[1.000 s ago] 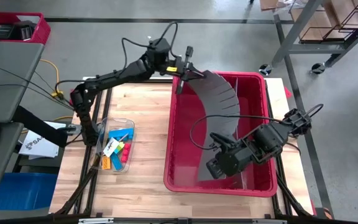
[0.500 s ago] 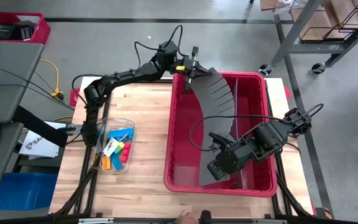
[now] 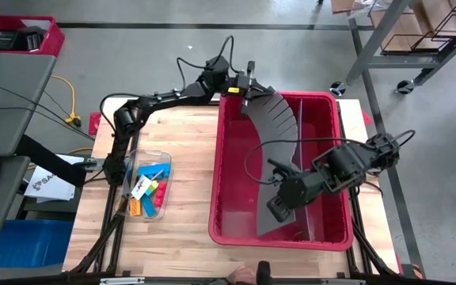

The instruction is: Sort Items/Unsort Items

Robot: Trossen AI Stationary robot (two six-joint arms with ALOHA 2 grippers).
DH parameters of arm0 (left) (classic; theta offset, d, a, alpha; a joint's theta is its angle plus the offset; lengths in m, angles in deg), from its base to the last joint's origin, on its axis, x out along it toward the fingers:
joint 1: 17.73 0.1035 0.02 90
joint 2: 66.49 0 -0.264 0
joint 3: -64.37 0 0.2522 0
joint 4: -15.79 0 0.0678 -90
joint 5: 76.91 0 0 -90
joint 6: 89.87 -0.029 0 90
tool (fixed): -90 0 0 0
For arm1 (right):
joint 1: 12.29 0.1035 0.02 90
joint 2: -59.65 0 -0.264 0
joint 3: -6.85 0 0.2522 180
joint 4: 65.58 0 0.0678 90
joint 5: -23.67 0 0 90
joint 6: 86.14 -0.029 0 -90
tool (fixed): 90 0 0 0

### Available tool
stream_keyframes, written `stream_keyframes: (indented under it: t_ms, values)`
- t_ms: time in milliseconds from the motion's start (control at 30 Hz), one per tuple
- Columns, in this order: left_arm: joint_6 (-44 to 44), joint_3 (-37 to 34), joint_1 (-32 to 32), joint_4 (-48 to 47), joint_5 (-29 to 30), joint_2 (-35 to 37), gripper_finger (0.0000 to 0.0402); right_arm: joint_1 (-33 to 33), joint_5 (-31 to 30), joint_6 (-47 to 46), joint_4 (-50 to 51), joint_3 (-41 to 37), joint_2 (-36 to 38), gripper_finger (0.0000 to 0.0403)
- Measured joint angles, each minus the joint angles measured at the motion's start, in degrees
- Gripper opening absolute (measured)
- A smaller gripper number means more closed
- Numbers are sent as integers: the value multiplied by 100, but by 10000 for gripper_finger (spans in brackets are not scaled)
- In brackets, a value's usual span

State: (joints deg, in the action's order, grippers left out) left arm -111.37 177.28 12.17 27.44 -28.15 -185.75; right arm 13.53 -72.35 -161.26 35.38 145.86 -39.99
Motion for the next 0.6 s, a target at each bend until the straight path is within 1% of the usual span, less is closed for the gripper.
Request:
stream_keyframes:
  t_ms: [167,233,333,600]
  values:
    - [-4,0,7,-1,20,-4,0,-17,64,176,31,0,-6,0]
    - [-8,0,3,5,27,-10,0,-19,169,250,301,0,1,0]
    - [-6,0,-18,46,38,-48,0,-26,286,626,244,-2,17,0]
    - [-48,0,-135,35,44,-224,0,-33,374,597,275,-2,38,0]
